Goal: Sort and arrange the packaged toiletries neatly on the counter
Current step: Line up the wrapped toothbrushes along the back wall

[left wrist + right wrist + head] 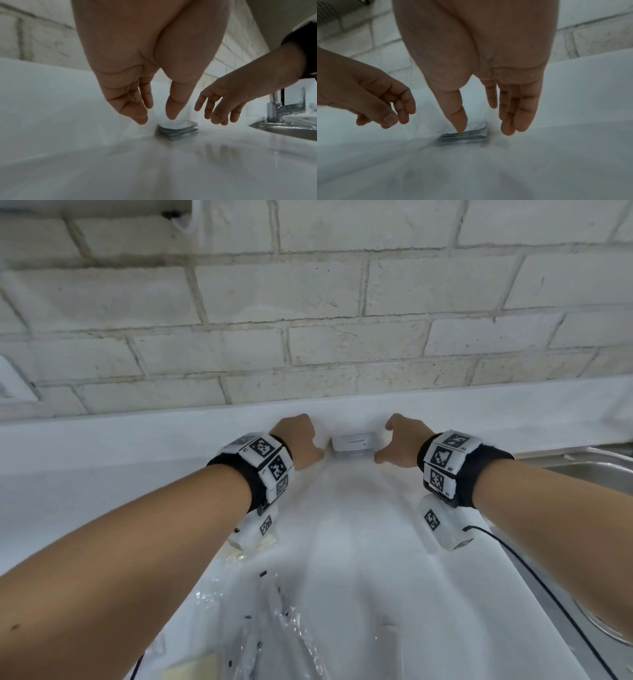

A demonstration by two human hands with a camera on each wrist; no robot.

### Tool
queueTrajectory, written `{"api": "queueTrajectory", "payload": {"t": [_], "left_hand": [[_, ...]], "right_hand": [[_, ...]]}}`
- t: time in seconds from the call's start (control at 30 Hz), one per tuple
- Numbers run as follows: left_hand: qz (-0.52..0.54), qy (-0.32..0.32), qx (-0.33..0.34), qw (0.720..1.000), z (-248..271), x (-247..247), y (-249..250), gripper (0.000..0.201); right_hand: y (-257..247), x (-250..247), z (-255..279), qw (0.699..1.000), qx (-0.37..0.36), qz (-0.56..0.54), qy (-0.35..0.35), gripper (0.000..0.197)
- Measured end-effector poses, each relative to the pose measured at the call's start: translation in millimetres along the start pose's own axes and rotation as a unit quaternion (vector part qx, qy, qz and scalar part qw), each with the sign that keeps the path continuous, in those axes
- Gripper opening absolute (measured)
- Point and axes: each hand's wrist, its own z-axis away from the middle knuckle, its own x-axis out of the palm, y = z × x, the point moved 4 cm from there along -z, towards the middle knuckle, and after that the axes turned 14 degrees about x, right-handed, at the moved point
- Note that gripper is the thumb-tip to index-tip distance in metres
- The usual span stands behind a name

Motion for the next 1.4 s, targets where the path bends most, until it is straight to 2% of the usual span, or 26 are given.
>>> {"api": "queueTrajectory", "payload": {"t": [0.07, 0.27, 0.43, 0.5, 0.63, 0.73, 0.8, 0.97, 1.07, 1.13, 1.17, 1.23, 1.27, 1.37, 1.4], "left_hand": [[0.021, 0.013, -0.009, 1.000, 21, -6, -3, 0.040], [0.045, 0.019, -0.020, 0.999, 124, -8, 9, 0.033], [0.007, -0.079, -0.069, 0.994, 217, 20, 11, 0.052], [0.001, -0.108, -0.083, 0.991, 247, 33, 9, 0.056], [0.043, -0.077, -0.097, 0.991, 285, 50, 13, 0.052], [0.050, -0.042, -0.092, 0.994, 294, 57, 18, 0.049], [0.039, -0.050, -0.089, 0.994, 295, 63, 19, 0.046], [0.064, -0.057, -0.089, 0.992, 287, 68, 20, 0.046], [0.125, -0.007, -0.081, 0.989, 286, 58, 20, 0.047], [0.194, 0.070, -0.084, 0.975, 291, 43, 16, 0.040], [0.243, 0.114, -0.096, 0.958, 295, 34, 12, 0.030], [0.351, 0.199, -0.116, 0.908, 308, 11, 7, 0.014], [0.389, 0.236, -0.122, 0.882, 316, 0, 5, 0.014], [0.455, 0.318, -0.132, 0.822, 344, -28, -9, 0.027], [0.454, 0.335, -0.138, 0.814, 354, -35, -16, 0.028]], "right_hand": [[4, -5, 24, 1.000, -0.014, -0.004, 0.001, 0.064], [14, 8, 135, 0.996, -0.061, 0.005, -0.070, 0.056], [12, 59, 228, 0.980, -0.098, 0.019, -0.169, 0.050], [9, 79, 254, 0.977, -0.102, 0.024, -0.187, 0.038], [4, 110, 269, 0.985, -0.091, 0.008, -0.149, 0.045], [-1, 120, 267, 0.989, -0.082, -0.003, -0.119, 0.034], [-4, 121, 267, 0.991, -0.073, 0.011, -0.109, 0.023], [-11, 112, 267, 0.991, -0.059, 0.006, -0.116, 0.037], [-11, 101, 270, 0.989, -0.075, -0.063, -0.110, 0.038], [-14, 94, 275, 0.979, -0.097, -0.140, -0.113, 0.035], [-16, 90, 280, 0.968, -0.102, -0.195, -0.122, 0.031], [-19, 87, 290, 0.937, -0.103, -0.304, -0.138, 0.025], [-22, 87, 295, 0.927, -0.111, -0.331, -0.139, 0.024], [-34, 95, 314, 0.929, -0.144, -0.305, -0.150, 0.017], [-37, 100, 321, 0.931, -0.149, -0.291, -0.162, 0.019]]}}
